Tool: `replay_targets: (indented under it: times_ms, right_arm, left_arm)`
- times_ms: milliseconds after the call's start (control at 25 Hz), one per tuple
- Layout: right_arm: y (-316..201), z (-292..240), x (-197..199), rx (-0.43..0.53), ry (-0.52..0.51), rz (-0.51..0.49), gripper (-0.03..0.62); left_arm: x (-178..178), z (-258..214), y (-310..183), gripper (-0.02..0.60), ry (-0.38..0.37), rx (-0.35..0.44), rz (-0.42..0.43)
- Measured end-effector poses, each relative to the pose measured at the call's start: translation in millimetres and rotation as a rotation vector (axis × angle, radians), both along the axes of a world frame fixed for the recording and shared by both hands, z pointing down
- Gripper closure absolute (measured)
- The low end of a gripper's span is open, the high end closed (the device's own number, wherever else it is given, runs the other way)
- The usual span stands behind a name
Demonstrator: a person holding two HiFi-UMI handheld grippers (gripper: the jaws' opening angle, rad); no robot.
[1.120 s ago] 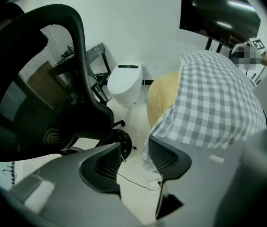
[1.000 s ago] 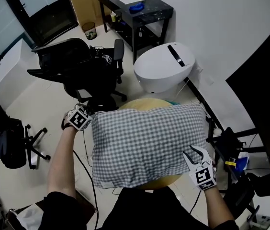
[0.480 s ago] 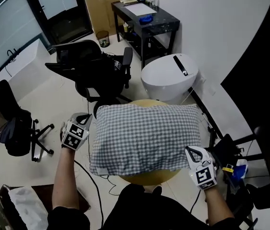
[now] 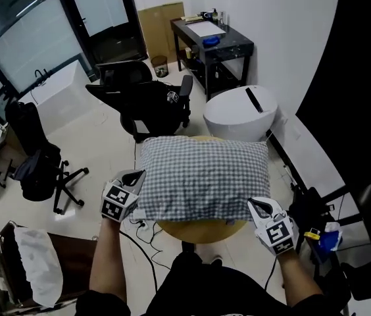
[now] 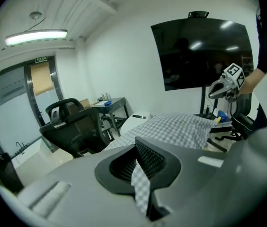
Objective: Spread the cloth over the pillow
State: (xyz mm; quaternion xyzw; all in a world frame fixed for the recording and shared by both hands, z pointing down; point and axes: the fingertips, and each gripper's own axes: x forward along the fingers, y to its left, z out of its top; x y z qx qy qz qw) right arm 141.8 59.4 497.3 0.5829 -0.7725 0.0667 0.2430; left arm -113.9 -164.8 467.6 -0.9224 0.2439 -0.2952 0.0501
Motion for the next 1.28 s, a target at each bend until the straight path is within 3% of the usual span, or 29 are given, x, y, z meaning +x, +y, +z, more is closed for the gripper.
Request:
replay_targets:
  times_ms: [200,360,640,800,1280]
  right_arm:
    - [25,3,-14,-0.009,-0.009,-0.044,0.588]
    - [41,5,-23,-0.024,-0.083,-0.039,0.588]
    - [66,13,-24,-0.038,-0.141,-0.007,0.588]
    - [74,13,-23,-0.036,-0.146,0.003,0.588]
    - [73,4,-25,-0.004,-0.148,0.002,0.588]
  left_arm:
    - [15,-4,75,0.58,0.038,-0.023,0.054]
    - [23,3,136,0.58,0.044,-0.026,0.118]
    - [31,13,192,0.564,0.035,-0.046,0.154]
    - [30,22,205,0.551,-0.02,-0.03,0.187]
    - [26,23,197,0.554,-0.001,0.069,0.134]
